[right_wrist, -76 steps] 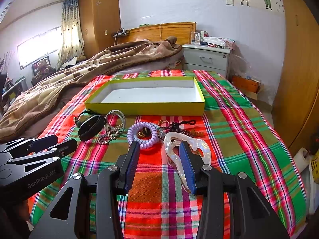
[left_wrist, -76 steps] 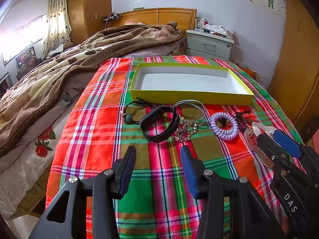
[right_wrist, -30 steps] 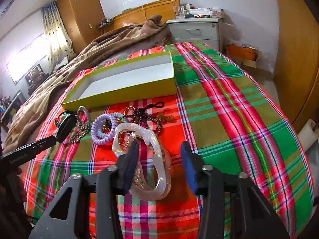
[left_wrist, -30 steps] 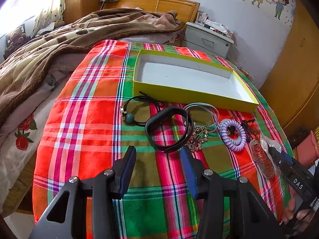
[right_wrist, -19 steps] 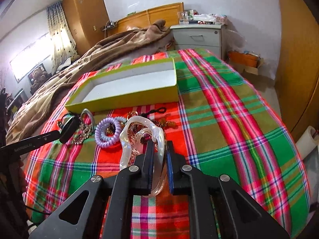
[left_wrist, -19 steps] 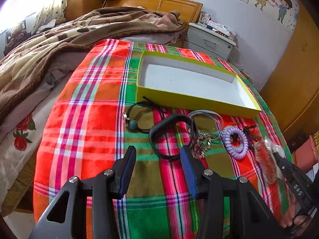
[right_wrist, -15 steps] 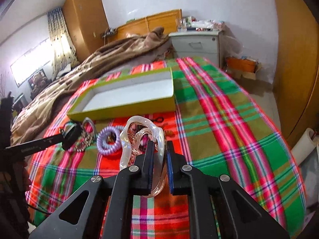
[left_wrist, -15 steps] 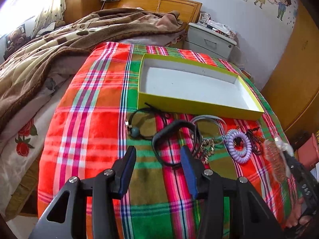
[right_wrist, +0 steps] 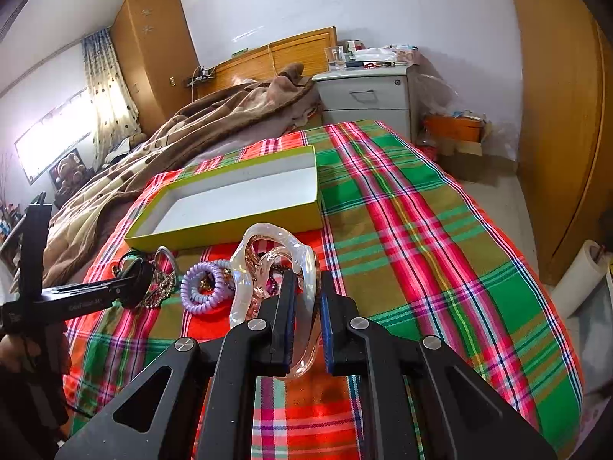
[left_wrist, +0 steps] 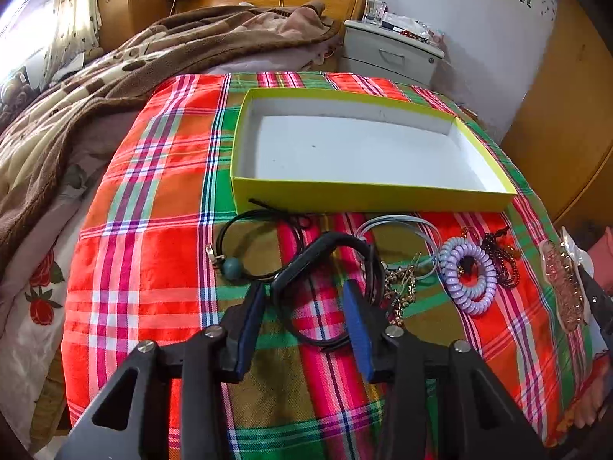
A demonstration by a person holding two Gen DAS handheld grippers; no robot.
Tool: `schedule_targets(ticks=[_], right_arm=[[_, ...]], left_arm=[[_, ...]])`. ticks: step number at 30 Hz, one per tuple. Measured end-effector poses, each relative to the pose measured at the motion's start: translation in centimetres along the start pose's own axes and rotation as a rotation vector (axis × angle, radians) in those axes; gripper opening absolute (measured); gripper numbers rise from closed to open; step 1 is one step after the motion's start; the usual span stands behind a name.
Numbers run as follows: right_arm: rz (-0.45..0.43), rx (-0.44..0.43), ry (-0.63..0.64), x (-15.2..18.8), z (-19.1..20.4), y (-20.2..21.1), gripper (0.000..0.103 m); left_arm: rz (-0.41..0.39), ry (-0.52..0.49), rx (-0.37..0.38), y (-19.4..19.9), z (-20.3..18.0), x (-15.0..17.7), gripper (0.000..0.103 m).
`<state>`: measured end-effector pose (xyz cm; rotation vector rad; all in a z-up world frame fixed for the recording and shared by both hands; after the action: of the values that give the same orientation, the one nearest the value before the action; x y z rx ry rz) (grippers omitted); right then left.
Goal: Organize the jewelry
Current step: 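Grasp the black fitness band with the left gripper while the right lifts the clip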
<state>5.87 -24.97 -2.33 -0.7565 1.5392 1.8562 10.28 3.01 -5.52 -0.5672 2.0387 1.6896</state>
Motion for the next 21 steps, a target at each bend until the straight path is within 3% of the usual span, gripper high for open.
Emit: schedule_targets(ticks=[9, 21], right_arm=[[-0.002, -0.007, -0.003, 0.0, 0.0, 0.0, 0.012], [-0.027, -0.012, 0.007, -1.0, 0.8, 0.5, 0.012]], left_arm=[[0.009, 0.013, -0.038, -0.2, 0.5, 0.4, 0.014], [-0.037, 0.049, -0.028, 2.0, 1.0, 0.3, 0.013]])
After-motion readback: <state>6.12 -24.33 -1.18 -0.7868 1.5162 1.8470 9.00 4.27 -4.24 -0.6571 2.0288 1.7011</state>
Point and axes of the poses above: each gripper's, at about its wrist camera, not at the fingertips, and y roughly against the way its jaws point, z to its left, x to its underside, the point moved 4 cm from there along -y, roughly the way its jaws point, and after that the axes turned 4 degrees about x, right-handed, at the moved point
